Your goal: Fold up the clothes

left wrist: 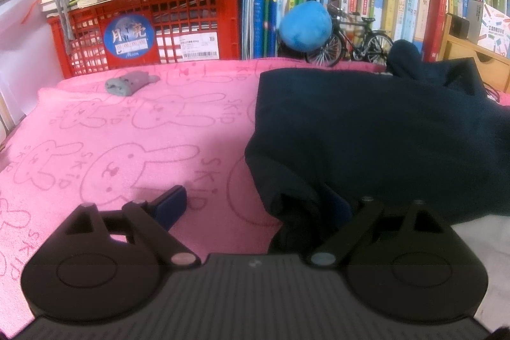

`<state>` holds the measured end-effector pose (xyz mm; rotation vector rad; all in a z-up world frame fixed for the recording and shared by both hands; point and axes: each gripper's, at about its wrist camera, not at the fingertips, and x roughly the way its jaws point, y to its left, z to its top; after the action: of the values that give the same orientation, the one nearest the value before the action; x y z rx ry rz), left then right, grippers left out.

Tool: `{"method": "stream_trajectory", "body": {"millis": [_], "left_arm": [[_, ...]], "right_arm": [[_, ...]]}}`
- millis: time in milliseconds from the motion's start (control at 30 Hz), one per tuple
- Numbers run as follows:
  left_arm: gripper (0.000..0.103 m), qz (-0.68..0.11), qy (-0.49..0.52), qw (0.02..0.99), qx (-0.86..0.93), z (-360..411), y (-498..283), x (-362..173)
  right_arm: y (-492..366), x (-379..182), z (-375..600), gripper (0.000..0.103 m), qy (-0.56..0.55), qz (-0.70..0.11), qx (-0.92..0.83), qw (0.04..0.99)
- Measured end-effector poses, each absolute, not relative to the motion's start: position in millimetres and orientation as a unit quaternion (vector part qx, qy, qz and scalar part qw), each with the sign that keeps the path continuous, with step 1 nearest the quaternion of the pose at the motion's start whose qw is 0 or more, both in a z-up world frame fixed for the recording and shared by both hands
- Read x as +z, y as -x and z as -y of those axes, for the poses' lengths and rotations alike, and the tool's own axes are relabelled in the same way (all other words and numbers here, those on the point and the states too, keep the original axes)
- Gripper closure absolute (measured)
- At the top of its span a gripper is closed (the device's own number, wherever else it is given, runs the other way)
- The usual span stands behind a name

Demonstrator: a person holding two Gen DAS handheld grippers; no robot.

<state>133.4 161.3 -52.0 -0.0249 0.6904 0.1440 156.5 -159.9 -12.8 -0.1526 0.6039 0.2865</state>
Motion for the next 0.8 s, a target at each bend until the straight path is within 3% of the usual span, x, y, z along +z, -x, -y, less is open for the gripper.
{"method": "stream_trajectory", "body": {"millis": [133,367,700,800], "left_arm": [[0.010,-0.339,0.015,0.938,0.069,-162.6,-133.7,-52.0],[0.009,-0.340,0.017,0.938,0.069,-162.1,-133.5,-52.0],[0.008,-0.353,0.067,0.931,0.064,-193.2,-119.4,-40.1],[0.017,-0.344,0.100,0.929,0.093,-200.3,-113.4,-19.6]], "right_arm": [[-172.0,-40.0,157.7,0.036,0.123,-0.323,0.081,0.935],[-175.7,-58.6,182.5,0.023,0.084,-0.304,0.105,0.943],[-176.1,-59.3,183.0,0.020,0.076,-0.303,0.107,0.944],[-176.4,-59.5,182.4,0.017,0.077,-0.303,0.102,0.944]]}}
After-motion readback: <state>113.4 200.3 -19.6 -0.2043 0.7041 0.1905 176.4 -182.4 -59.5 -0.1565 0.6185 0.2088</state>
